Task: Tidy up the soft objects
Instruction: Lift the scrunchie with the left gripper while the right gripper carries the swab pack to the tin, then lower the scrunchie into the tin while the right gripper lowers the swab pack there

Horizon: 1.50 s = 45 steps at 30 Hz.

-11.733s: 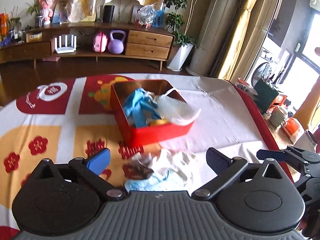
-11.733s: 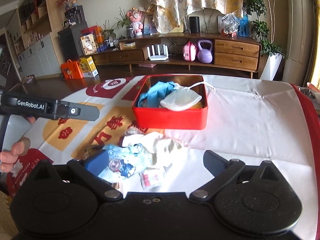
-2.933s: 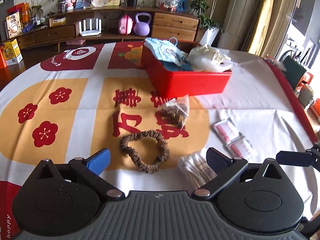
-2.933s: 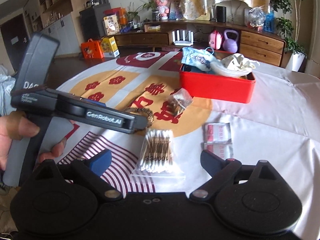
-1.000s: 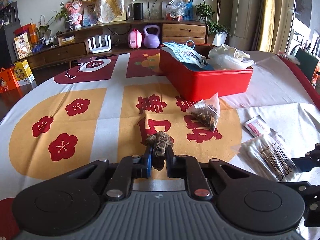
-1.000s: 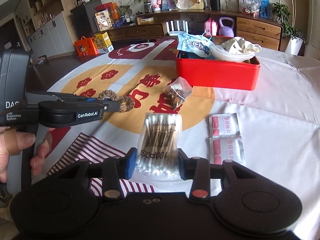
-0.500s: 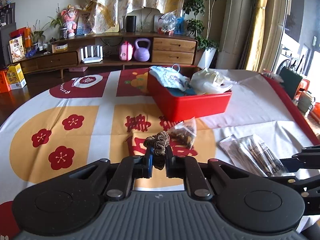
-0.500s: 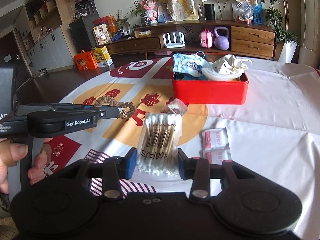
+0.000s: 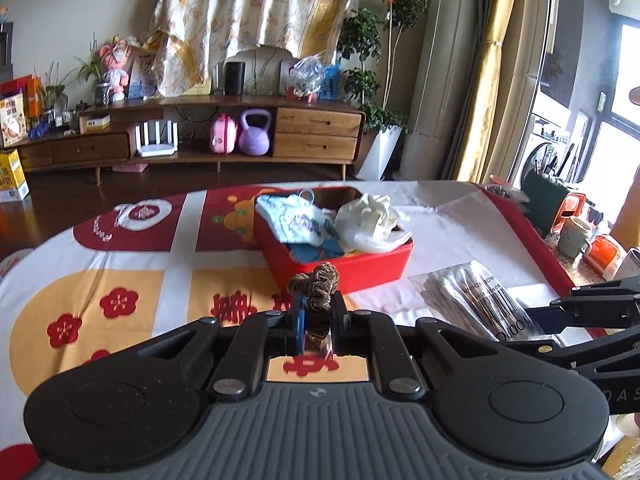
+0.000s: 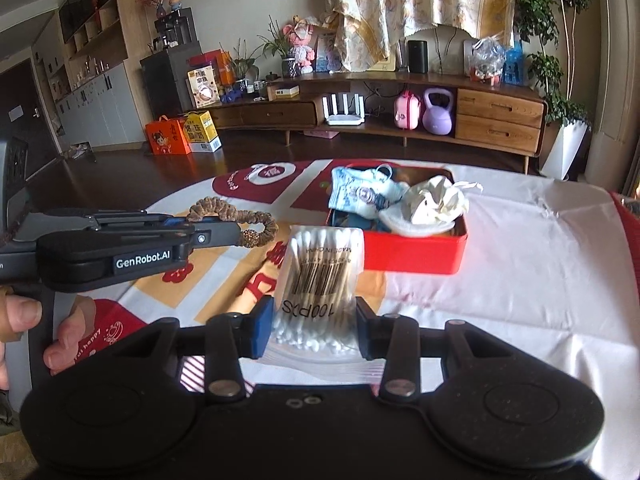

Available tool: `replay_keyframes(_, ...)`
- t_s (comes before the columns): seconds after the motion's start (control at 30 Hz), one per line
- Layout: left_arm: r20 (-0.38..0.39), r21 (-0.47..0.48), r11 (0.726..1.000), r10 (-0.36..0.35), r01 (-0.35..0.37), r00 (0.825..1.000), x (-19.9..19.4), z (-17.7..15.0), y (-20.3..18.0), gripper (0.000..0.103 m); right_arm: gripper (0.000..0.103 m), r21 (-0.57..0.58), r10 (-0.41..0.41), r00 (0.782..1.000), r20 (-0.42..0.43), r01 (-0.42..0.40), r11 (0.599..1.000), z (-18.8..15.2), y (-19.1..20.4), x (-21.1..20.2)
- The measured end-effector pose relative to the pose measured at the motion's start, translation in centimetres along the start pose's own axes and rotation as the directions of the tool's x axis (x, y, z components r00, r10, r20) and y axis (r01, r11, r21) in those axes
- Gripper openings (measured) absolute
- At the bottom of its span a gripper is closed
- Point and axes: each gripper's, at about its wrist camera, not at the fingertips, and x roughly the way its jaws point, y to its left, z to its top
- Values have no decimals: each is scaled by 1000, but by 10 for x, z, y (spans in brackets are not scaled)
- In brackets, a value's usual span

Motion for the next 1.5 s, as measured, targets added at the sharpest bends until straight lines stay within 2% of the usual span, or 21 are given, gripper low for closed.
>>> replay_keyframes(0.3, 19, 49, 998, -29, 28, 999, 12, 35, -18, 12, 40, -32, -26, 999, 39, 27, 999, 32, -18, -3)
replay_keyframes(0.77, -9, 108, 994, -27, 28, 1000, 65, 74, -31, 12, 40, -48, -83, 995, 49, 85, 995, 68, -59, 21)
replay_keyframes(1.13, -78, 129, 991, -20, 30, 997, 127, 88, -28, 12, 41, -71, -122, 992, 25, 124, 990, 86, -81, 70)
replay_keyframes(1.5, -124, 72, 997, 7, 2, 992, 190, 92, -9, 12, 41, -64, -139, 990, -26, 137, 989, 97, -103, 131)
